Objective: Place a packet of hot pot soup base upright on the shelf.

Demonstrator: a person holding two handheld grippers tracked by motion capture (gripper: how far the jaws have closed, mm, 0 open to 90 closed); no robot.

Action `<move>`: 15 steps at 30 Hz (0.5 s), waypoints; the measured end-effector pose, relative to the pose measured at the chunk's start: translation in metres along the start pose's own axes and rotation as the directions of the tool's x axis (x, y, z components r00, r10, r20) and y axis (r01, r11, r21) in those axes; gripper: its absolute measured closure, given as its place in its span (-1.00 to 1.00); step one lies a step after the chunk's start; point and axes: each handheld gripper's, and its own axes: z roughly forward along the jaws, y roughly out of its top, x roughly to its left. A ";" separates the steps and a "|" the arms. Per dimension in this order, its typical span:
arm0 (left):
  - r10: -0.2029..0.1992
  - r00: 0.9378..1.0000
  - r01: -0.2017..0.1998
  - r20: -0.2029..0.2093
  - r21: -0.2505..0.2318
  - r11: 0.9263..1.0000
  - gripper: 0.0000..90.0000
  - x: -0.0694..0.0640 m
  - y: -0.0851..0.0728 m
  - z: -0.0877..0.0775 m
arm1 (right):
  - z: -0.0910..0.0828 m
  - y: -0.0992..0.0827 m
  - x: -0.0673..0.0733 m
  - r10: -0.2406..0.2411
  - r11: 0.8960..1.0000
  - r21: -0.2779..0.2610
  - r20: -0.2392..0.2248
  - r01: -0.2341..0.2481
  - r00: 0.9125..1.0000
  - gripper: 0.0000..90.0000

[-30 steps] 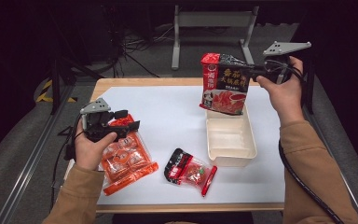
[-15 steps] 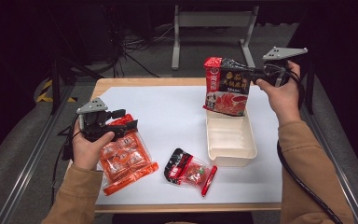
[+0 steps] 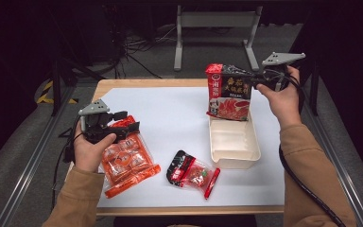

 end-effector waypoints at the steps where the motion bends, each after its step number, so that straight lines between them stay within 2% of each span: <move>1: 0.002 1.000 -0.002 0.000 0.000 1.000 -0.29 0.000 0.000 0.000 | 0.000 0.000 0.000 -0.001 1.000 -0.001 0.000 0.001 1.000 0.76; 15: -0.007 1.000 0.007 0.004 0.008 1.000 -0.30 -0.001 -0.001 0.003 | -0.001 -0.011 0.000 0.013 1.000 -0.017 -0.021 -0.013 1.000 0.73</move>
